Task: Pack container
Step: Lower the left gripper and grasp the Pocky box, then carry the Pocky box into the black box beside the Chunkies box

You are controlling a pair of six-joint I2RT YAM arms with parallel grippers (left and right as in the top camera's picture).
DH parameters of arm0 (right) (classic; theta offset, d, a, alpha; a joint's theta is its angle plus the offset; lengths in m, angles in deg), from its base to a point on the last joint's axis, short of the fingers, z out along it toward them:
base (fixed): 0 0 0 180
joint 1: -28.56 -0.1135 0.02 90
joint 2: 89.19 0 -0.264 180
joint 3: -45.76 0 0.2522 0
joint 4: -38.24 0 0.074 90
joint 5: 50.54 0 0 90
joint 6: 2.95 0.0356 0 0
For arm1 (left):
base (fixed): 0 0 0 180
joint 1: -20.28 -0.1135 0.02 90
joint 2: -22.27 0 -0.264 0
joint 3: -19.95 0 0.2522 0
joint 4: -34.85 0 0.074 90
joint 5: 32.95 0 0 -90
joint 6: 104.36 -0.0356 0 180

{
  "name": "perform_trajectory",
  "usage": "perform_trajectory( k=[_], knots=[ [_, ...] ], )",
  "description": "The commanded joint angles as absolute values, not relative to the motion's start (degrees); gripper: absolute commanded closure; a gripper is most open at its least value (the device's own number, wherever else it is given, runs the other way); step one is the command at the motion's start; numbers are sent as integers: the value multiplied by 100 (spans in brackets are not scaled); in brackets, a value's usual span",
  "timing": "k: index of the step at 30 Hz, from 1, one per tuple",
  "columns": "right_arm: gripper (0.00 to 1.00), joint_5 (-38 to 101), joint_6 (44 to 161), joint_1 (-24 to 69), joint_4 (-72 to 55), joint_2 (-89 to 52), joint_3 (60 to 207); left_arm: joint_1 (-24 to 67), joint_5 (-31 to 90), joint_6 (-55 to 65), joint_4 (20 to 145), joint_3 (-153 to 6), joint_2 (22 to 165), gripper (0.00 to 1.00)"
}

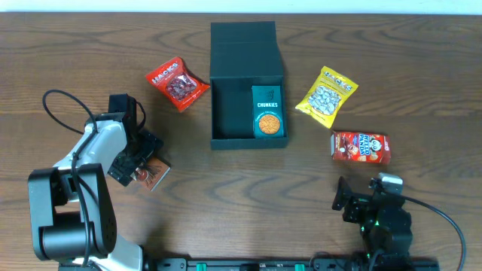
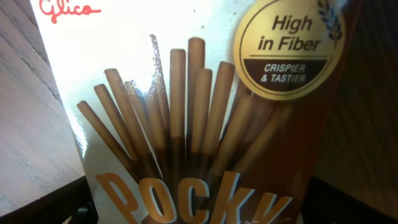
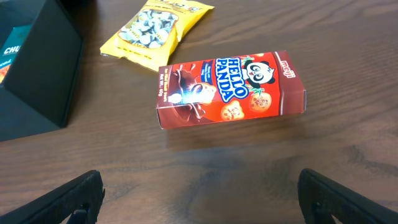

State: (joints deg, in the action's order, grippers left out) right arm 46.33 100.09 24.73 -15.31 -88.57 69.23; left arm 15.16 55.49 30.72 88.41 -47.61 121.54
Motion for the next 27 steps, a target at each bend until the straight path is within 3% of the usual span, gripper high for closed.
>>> perform_trajectory(
  k=[1,12,27],
  knots=[
    [1,4631,10074,2436,-1548,-8887,6878,1491,5601,3022,8836,-4641,12230,7],
    [1,4631,10074,2436,-1548,-8887,6878,1491,5592,3022,8838,-4654,12230,23],
    [1,4631,10074,2436,-1548,-8887,6878,1522,5439,2721,9103,-5284,12228,30]
  ],
)
